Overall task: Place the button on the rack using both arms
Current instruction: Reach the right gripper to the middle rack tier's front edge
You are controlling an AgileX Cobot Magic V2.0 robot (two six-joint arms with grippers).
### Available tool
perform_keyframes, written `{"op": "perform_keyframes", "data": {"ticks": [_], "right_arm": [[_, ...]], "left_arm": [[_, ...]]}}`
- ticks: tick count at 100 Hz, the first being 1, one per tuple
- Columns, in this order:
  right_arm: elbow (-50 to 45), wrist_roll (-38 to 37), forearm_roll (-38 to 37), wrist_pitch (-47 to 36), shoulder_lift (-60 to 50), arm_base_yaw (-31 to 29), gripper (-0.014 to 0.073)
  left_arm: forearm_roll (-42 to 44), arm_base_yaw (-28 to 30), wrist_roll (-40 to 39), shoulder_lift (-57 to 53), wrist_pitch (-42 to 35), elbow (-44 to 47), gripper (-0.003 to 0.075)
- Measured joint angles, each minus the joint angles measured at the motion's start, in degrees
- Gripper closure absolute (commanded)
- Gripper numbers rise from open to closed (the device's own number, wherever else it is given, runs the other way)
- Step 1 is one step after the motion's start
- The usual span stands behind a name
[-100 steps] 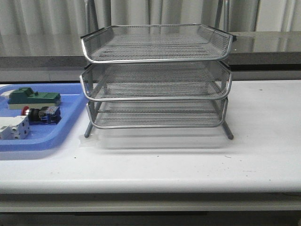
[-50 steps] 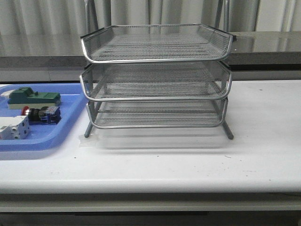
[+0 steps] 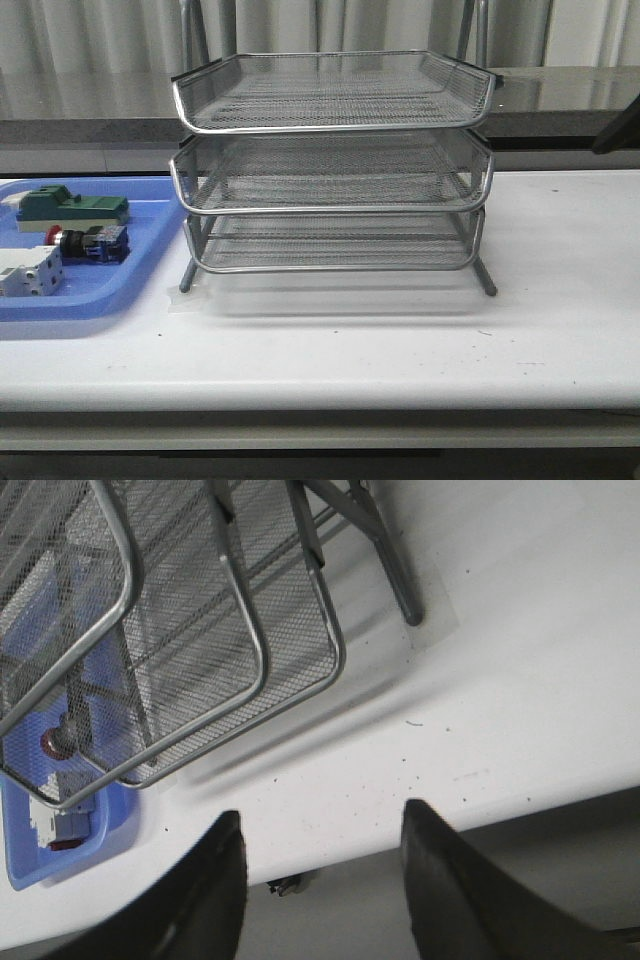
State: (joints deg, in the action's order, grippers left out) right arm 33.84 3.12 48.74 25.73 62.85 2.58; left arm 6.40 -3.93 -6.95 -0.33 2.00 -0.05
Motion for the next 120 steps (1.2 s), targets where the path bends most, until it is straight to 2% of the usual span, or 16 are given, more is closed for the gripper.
{"op": "perform_keyframes", "data": {"ticks": [16, 43, 59, 83, 120], "right_arm": [[0.0, 9.21, 9.79, -1.07, 4.53, 0.0, 0.0213], [1.11, 36.5, 36.95, -0.16, 14.14, 0.0, 0.0213], [3.49, 46.86, 47.89, 3.04, 20.48, 0.0, 0.0213], [7.37, 49.92, 50.77, 6.47, 29.36, 0.0, 0.0213], [13.52, 50.93, 51.18, 7.07, 36.02, 4.77, 0.0214]], "left_arm": [[0.0, 0.0, 0.0, 0.0, 0.0, 0.0, 0.074], [0.0, 0.0, 0.0, 0.0, 0.0, 0.0, 0.074], [0.0, 0.0, 0.0, 0.0, 0.0, 0.0, 0.074], [0.0, 0.0, 0.0, 0.0, 0.0, 0.0, 0.074], [0.0, 0.0, 0.0, 0.0, 0.0, 0.0, 0.074]]}}
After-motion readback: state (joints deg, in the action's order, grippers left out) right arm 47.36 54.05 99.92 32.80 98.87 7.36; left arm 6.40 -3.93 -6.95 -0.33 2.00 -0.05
